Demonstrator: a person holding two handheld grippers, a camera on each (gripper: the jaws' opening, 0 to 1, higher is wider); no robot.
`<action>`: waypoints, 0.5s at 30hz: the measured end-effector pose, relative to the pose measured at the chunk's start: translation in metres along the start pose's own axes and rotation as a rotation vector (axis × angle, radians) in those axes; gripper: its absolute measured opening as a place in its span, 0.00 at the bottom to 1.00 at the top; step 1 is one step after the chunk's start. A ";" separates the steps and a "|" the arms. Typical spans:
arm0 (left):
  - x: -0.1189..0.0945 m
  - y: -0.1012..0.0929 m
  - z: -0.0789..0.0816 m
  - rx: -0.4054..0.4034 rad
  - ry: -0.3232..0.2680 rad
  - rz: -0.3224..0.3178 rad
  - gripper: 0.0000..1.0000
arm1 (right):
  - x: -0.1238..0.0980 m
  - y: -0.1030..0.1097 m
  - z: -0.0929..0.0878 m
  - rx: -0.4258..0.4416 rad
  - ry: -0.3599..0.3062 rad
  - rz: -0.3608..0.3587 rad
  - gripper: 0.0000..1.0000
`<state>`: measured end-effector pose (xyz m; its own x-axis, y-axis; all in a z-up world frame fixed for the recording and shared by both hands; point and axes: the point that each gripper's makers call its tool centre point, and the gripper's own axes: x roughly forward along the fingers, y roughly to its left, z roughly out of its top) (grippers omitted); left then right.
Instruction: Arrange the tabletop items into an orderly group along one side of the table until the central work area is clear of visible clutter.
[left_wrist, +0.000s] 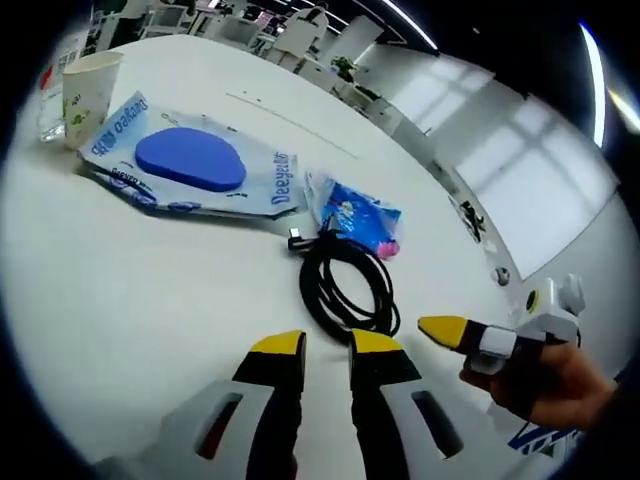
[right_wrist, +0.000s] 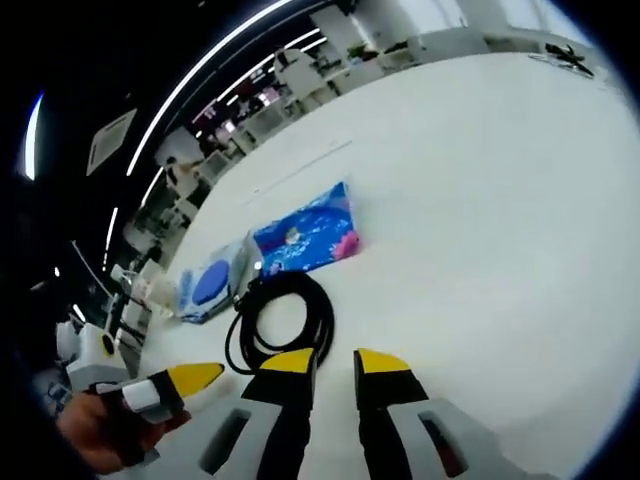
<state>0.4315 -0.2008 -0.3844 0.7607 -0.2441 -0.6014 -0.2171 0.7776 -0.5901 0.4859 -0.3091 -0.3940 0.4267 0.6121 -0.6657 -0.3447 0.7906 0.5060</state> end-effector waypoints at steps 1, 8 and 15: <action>0.002 -0.002 0.000 -0.004 -0.002 0.001 0.15 | 0.002 -0.003 0.001 -0.004 0.006 0.003 0.13; 0.022 -0.002 0.001 -0.030 -0.010 0.011 0.16 | 0.003 -0.004 -0.001 -0.042 0.038 0.023 0.13; 0.021 -0.008 0.000 -0.044 -0.025 0.007 0.18 | -0.002 -0.004 0.000 -0.053 0.051 0.037 0.13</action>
<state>0.4490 -0.2125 -0.3919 0.7742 -0.2240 -0.5920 -0.2486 0.7524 -0.6099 0.4860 -0.3133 -0.3945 0.3707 0.6382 -0.6748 -0.4039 0.7650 0.5017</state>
